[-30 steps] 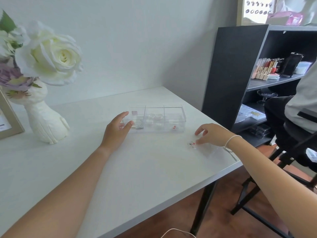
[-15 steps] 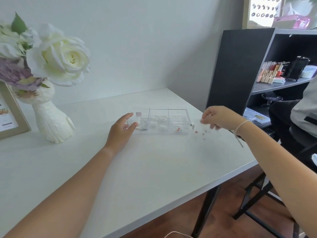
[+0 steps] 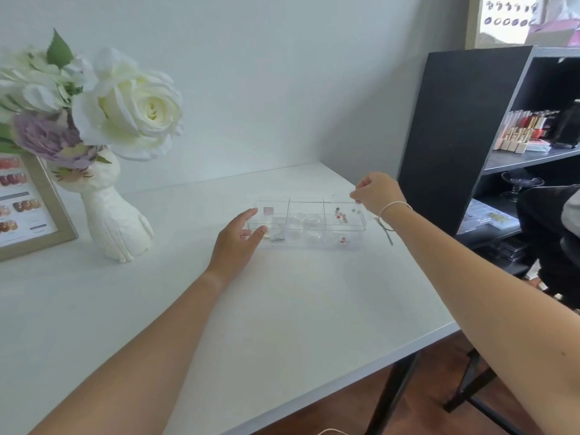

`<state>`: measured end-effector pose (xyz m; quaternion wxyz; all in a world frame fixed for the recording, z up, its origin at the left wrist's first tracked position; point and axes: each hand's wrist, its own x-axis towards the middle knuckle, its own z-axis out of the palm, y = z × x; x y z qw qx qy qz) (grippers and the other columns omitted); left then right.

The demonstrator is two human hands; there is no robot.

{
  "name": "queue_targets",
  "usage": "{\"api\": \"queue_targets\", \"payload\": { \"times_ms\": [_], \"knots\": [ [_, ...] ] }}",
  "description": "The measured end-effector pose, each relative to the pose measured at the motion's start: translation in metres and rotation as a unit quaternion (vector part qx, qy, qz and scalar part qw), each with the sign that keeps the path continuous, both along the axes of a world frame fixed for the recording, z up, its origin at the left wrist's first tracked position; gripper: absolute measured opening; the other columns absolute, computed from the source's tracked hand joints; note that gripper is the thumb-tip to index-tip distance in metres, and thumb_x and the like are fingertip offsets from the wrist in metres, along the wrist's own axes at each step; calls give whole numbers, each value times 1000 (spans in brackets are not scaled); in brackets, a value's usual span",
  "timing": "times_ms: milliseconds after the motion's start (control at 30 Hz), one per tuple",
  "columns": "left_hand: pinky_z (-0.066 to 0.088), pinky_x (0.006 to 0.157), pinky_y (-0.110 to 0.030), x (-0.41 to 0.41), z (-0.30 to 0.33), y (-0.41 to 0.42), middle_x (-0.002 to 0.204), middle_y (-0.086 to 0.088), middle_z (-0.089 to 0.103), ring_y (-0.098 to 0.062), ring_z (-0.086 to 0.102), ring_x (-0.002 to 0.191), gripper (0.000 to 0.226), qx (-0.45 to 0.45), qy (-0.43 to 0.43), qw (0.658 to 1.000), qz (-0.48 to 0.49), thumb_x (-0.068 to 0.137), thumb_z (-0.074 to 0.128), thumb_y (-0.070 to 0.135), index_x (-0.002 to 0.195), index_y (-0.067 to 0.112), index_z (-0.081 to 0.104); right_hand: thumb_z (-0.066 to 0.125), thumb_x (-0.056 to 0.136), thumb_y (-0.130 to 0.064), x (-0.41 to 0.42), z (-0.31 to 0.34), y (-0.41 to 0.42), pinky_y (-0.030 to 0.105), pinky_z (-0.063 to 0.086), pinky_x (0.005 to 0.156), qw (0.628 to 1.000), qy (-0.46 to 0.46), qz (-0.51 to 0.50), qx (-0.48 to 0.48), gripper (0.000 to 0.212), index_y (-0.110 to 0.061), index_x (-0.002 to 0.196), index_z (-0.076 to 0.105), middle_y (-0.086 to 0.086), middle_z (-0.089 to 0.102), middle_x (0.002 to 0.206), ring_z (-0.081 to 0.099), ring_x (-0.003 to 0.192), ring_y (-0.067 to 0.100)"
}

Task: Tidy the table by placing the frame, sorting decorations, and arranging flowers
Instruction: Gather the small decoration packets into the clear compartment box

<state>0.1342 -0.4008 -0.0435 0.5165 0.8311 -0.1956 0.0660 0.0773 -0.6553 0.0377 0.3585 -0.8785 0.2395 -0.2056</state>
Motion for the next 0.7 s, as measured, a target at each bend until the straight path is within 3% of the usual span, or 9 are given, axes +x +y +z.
{"api": "queue_targets", "payload": {
  "times_ms": [100, 267, 367, 467, 600, 700],
  "knots": [
    [34, 68, -8, 1, 0, 1, 125, -6, 60, -12, 54, 94, 46, -3, 1, 1000, -1, 88, 57, 36, 132, 31, 47, 54, 76, -11, 6, -6, 3, 33, 47, 76, 1000, 20, -7, -15, 8, -17, 82, 55, 3, 63, 92, 57, 83, 23],
    [37, 64, 0, 1, 0, 1, 125, -5, 60, 1, 52, 86, 45, 1, -5, 1000, 0, 88, 58, 36, 131, 30, 48, 59, 79, -22, 9, -20, 12, 29, 43, 71, 999, 24, -7, -38, 12, -16, 89, 61, 1, 60, 90, 54, 82, 21],
    [34, 65, 7, 2, 0, 1, 126, -5, 59, 1, 52, 87, 44, 2, -7, 1000, 1, 88, 58, 35, 131, 30, 48, 58, 82, -29, 8, -30, 12, 33, 48, 82, 999, -6, 7, -43, 23, -13, 96, 66, 6, 65, 106, 57, 97, 22],
    [34, 64, 6, 1, 0, 1, 127, -4, 59, -6, 53, 93, 45, 2, -7, 1000, 0, 88, 58, 35, 131, 30, 48, 54, 85, -32, 1, -39, 11, 30, 41, 92, 998, -66, 13, -19, 29, -14, 103, 67, 8, 58, 123, 51, 115, 22],
    [35, 66, -3, 1, 0, 1, 127, -3, 59, -8, 53, 96, 45, 0, -3, 1000, 1, 88, 57, 37, 131, 32, 47, 51, 87, -34, -15, -49, 12, 22, 32, 87, 990, -134, -6, 40, 29, -18, 108, 64, 5, 54, 126, 49, 109, 12],
    [33, 69, -5, 2, -1, 1, 126, -3, 59, -10, 53, 98, 48, -2, 2, 1000, 0, 87, 57, 38, 134, 32, 44, 51, 87, -41, -27, -58, 13, 24, 32, 88, 984, -144, 6, 101, 42, -19, 123, 54, 2, 51, 132, 48, 100, 11]
  ]
}}
